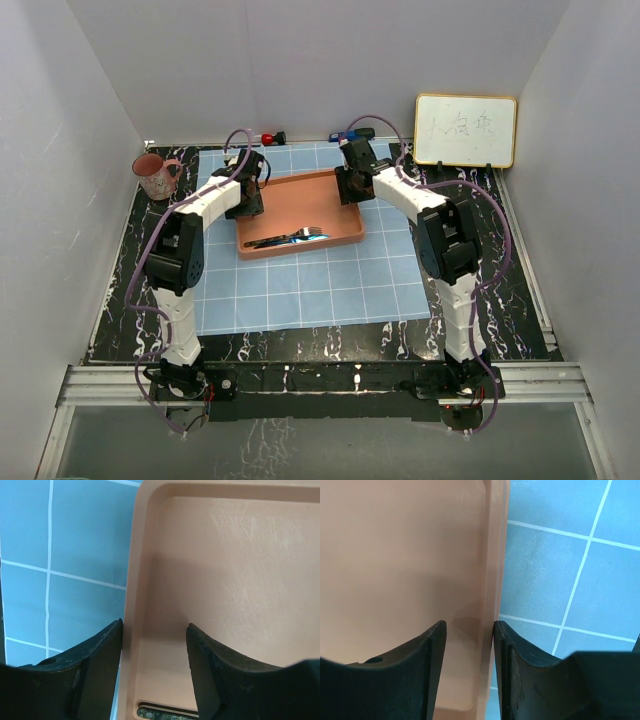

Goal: Set the dinner table for one person
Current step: Adjust the plate on the napkin.

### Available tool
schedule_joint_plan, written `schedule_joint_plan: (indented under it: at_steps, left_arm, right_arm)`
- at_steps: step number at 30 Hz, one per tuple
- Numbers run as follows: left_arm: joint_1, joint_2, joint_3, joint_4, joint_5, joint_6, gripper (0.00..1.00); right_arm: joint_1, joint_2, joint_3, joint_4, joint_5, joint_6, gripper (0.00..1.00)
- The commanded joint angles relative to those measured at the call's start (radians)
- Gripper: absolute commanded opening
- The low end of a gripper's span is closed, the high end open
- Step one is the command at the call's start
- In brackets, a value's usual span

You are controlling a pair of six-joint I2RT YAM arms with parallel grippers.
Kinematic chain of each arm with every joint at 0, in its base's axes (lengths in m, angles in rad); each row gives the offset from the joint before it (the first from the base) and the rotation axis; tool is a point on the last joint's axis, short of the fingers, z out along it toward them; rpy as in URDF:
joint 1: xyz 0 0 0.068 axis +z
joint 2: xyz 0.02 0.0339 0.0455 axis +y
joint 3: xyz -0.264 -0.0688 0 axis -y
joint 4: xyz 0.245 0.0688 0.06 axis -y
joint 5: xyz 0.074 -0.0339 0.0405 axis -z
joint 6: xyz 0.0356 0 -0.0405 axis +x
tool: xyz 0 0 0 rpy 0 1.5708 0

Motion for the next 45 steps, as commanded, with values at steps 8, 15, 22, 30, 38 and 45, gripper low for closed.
schedule_joint_plan:
  at_steps: [8,15,22,30,38,45]
  left_arm:
    - [-0.018,-0.08,0.0,0.013,0.039,-0.013,0.54]
    - [-0.017,-0.065,0.004,0.008,0.028,-0.007,0.54]
    - [-0.018,-0.069,0.001,0.011,0.027,-0.005,0.54]
    - [-0.018,-0.069,0.003,0.011,0.025,0.001,0.55]
    - [-0.017,-0.078,-0.005,0.008,-0.003,0.015,0.93]
    - [-0.018,-0.124,-0.045,0.035,-0.023,0.042,0.99]
  right_arm:
    - [0.026,-0.019,0.039,0.016,-0.038,0.007,0.41]
    - [0.027,-0.017,0.02,-0.004,-0.057,0.007,0.32]
    - [0.027,-0.018,-0.011,-0.018,-0.047,0.016,0.35]
    - [0.028,-0.032,-0.029,-0.055,0.067,0.055,0.45]
    - [0.031,-0.1,-0.127,0.044,0.193,0.109,0.58]
    - [0.038,-0.159,-0.214,0.129,0.315,0.128,0.98]
